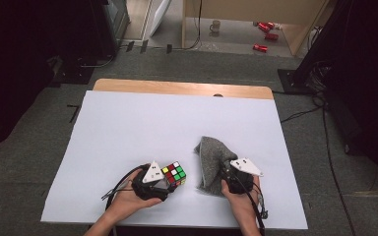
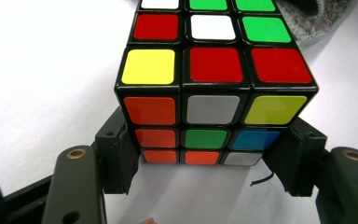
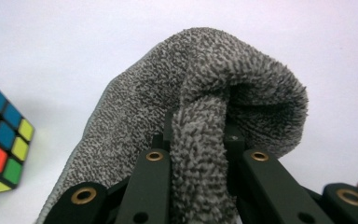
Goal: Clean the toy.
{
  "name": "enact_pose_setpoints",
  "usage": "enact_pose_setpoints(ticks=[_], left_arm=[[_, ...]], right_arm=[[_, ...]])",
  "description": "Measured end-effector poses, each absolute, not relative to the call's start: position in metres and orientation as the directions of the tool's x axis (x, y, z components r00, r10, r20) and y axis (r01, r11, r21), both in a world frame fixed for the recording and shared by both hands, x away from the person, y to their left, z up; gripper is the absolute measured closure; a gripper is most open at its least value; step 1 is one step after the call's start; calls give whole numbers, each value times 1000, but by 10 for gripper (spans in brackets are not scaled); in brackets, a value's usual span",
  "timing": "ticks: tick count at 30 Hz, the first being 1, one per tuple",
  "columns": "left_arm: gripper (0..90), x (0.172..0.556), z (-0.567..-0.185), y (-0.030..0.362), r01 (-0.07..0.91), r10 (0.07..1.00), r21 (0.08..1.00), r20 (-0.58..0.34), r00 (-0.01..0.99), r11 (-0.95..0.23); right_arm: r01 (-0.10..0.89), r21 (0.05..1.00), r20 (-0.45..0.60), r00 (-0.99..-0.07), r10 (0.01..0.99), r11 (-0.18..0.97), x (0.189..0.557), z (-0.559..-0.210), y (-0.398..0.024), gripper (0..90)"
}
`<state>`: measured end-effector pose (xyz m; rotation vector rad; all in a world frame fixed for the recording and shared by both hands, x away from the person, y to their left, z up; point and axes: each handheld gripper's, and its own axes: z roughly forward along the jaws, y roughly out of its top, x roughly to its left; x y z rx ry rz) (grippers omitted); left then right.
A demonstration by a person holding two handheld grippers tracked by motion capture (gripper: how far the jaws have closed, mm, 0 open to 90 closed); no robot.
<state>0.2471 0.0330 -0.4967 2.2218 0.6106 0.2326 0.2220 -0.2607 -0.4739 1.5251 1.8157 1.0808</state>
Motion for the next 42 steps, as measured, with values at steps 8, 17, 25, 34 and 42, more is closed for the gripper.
enact_pose_setpoints(ticks=[8, 17, 25, 34, 42], left_arm=[[203, 247, -494, 37, 372, 499, 755, -69, 864, -540], [175, 250, -483, 31, 367, 514, 782, -70, 855, -503], [335, 248, -479, 29, 329, 507, 800, -36, 861, -502], [346, 244, -480, 47, 309, 478, 804, -35, 877, -508], [348, 244, -481, 58, 316, 488, 817, -49, 871, -482]], right_arm=[[561, 826, 90, -222, 971, 52, 225, -479, -264, 799], [565, 823, 90, -235, 968, 61, 225, -480, -263, 796], [572, 818, 96, -236, 967, 58, 225, -482, -263, 794], [576, 815, 91, -243, 966, 68, 226, -484, -262, 793], [576, 814, 94, -243, 965, 66, 227, -485, -260, 793]])
